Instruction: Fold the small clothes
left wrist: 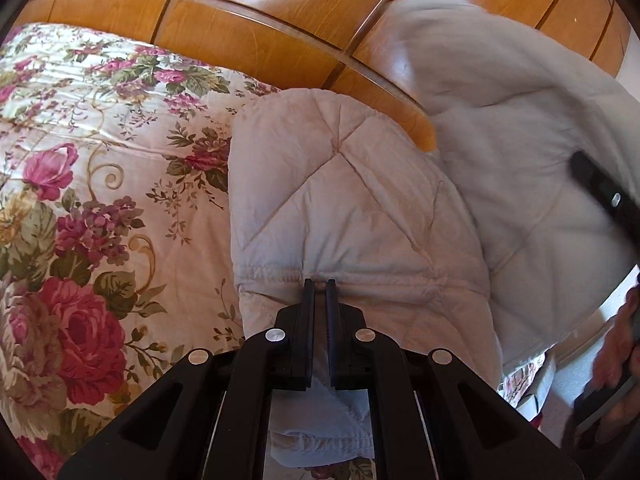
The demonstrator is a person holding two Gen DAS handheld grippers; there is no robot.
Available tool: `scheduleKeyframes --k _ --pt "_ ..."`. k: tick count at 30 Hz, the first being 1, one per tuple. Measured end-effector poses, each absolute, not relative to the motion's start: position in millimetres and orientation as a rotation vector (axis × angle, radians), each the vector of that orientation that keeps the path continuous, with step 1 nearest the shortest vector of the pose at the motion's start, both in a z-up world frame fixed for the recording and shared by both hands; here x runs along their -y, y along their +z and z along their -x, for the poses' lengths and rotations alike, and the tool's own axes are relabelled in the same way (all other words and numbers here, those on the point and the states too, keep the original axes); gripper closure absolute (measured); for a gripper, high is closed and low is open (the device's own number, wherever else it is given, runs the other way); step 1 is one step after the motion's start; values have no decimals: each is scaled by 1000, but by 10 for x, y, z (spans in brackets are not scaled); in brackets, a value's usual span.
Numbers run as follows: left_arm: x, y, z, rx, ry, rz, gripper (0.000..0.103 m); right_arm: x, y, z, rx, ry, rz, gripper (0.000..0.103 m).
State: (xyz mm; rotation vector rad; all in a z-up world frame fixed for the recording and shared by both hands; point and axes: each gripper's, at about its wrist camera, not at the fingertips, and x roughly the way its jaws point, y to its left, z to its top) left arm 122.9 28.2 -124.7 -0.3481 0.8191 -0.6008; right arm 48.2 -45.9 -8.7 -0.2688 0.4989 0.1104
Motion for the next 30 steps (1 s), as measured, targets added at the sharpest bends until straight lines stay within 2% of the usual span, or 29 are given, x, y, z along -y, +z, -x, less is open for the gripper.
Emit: scheduleKeyframes --k 3,7,11,13,17,18,20,22,25,28,30 --pt "-353 -1248 -1241 -830 -616 386 100 334 -298 -596 -550 163 297 65" --pt "-602 -1162 -1228 -803 -644 466 100 244 -510 -620 -602 234 318 52" --pt "-986 -1041 -1293 -760 -719 685 100 251 -593 -571 -619 312 346 36" --pt "-1087 -984 -1349 -754 -770 772 100 251 -612 -531 -630 353 357 32" --pt "-962 -699 -1467 -772 -904 744 99 191 -707 -492 -644 401 412 31" --pt "-887 -625 -1501 -780 -918 710 94 169 -734 -482 -646 408 434 31" --pt "-695 -471 -1567 -796 -919 621 60 123 -800 -438 -650 427 492 31" --pt "-481 -331 -1632 -798 -897 522 55 115 -837 -415 -651 443 512 31" --pt "-159 -268 -1731 -810 -786 340 55 168 -818 -393 -647 442 502 31" --pt "-71 -396 -1813 -839 -696 300 94 327 -663 -340 -636 454 438 32" --pt "-203 -553 -1873 -862 -690 399 99 516 -470 -252 -611 498 344 32"
